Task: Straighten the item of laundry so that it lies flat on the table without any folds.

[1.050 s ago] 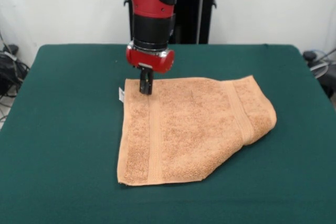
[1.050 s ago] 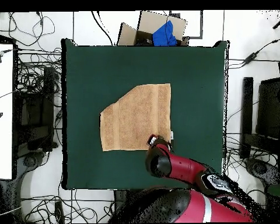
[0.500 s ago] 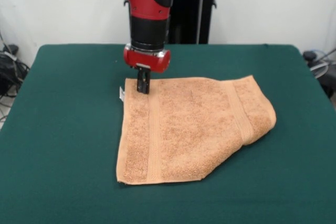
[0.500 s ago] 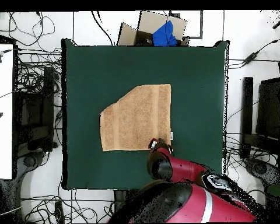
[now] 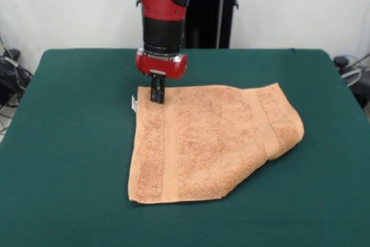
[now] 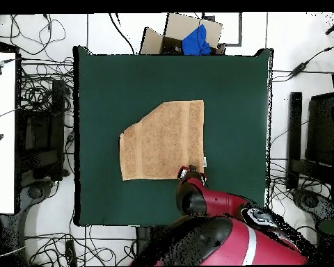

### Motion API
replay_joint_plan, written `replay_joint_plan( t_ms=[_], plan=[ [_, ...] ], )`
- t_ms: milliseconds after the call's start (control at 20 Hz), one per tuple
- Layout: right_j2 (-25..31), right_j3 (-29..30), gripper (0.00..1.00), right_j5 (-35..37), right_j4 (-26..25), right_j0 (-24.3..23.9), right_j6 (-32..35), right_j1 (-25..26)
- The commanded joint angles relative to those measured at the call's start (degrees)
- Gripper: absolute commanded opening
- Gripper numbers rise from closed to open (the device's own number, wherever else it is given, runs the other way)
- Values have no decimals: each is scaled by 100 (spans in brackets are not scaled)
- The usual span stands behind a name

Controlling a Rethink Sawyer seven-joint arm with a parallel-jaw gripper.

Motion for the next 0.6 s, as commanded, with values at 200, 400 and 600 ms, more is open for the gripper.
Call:
replay_joint_plan(
  t_ms=[200, 400, 600],
  plan=[
    [-349, -1078, 0, 727, -173, -368, 130, 1473],
    [-441, -1004, 0, 1065, -302, -442, -10, 1242],
    [-503, -953, 0, 1156, -433, -543, -101, 1122]
  ],
)
